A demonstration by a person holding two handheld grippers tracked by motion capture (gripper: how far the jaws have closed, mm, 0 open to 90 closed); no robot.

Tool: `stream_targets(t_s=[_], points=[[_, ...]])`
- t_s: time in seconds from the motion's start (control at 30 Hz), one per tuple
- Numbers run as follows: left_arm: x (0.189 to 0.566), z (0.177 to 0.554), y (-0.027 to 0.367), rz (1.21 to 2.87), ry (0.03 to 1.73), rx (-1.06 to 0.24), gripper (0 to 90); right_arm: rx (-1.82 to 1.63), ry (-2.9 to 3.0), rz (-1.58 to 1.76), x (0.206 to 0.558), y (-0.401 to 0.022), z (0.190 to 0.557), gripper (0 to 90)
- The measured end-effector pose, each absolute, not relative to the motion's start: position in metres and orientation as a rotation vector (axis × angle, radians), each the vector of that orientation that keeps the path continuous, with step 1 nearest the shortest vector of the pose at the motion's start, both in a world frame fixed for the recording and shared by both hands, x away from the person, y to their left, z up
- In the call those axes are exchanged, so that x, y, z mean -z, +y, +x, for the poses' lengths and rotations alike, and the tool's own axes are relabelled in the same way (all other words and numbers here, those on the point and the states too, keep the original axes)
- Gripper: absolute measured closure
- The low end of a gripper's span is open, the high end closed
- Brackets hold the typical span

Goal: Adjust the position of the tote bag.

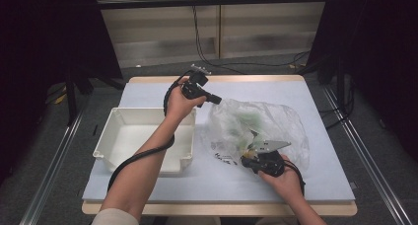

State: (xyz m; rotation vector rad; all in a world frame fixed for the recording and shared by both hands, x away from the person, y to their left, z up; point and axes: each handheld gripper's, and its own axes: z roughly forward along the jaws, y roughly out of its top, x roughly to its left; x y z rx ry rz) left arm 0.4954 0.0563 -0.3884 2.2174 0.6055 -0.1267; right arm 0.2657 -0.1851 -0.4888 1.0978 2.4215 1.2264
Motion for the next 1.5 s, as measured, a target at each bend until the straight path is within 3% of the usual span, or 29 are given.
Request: stream_targets(t_s=[0.13, 0.27, 0.37, 0.67, 0.9, 1.3, 1.5], points=[[0.39, 0.495, 0.058, 2.195, 0.609, 0.143, 90.0, -1.228, 2.42, 1.105, 0.489, -0.186, 0.262, 88.6], [0.388, 0.491, 0.059, 2.208, 0.598, 0.141, 90.0, -1.247, 2.372, 1.13, 0.483, -0.191, 0.263, 79.6], [0.386, 0.49, 0.06, 2.207, 0.58, 0.141, 90.0, -1.22, 2.307, 1.135, 0.475, -0.195, 0.266, 63.1], [0.385, 0.486, 0.06, 2.207, 0.574, 0.136, 90.0, -1.246, 2.235, 1.112, 0.46, -0.193, 0.271, 49.8], [0.382, 0.486, 0.062, 2.199, 0.573, 0.13, 90.0, -1.274, 2.218, 1.086, 0.453, -0.187, 0.276, 48.1], [0.379, 0.485, 0.064, 2.197, 0.572, 0.125, 90.0, -1.293, 2.154, 1.085, 0.447, -0.186, 0.278, 31.8], [0.38, 0.484, 0.062, 2.21, 0.573, 0.12, 90.0, -1.31, 2.136, 1.053, 0.444, -0.184, 0.278, 33.0]])
